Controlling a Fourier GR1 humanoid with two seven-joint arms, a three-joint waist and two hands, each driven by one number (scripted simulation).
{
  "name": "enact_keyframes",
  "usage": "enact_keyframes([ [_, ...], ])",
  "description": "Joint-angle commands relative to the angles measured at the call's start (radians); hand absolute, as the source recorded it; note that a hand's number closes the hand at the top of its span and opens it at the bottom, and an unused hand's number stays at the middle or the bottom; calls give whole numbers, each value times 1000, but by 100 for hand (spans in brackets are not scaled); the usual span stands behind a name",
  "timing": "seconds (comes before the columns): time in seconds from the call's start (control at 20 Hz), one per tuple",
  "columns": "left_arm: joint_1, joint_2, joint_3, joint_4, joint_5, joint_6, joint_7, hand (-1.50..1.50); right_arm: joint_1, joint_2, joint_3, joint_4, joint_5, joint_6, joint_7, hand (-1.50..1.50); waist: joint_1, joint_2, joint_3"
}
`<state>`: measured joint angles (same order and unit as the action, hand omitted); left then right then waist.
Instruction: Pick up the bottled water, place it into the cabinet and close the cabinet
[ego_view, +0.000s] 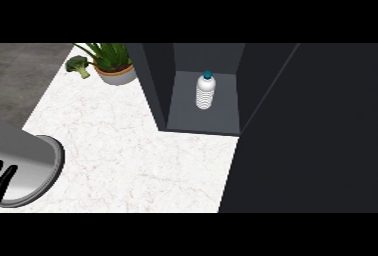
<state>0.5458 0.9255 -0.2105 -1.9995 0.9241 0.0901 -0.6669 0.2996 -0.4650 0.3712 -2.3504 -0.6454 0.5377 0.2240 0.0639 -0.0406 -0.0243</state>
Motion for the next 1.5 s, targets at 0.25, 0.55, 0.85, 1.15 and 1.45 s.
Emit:
enact_keyframes([
  [0.25,56,45,69,1,27,-88,-26,-150,-249,108,156,-90,151,-229,181,150,31,6,2],
  [0.55,95,62,116,31,42,-150,-53,-150,-438,236,192,15,172,-380,252,150,58,14,4],
  [0.85,115,77,155,37,53,-212,-72,-150,-622,369,245,148,178,-465,357,150,83,28,7],
  [1.15,159,95,227,65,86,-285,-91,-150,-928,460,272,337,7,-488,494,150,94,40,16],
  [1.45,252,94,332,107,136,-374,-110,-150,-1224,464,175,575,-169,-495,470,150,33,42,22],
])
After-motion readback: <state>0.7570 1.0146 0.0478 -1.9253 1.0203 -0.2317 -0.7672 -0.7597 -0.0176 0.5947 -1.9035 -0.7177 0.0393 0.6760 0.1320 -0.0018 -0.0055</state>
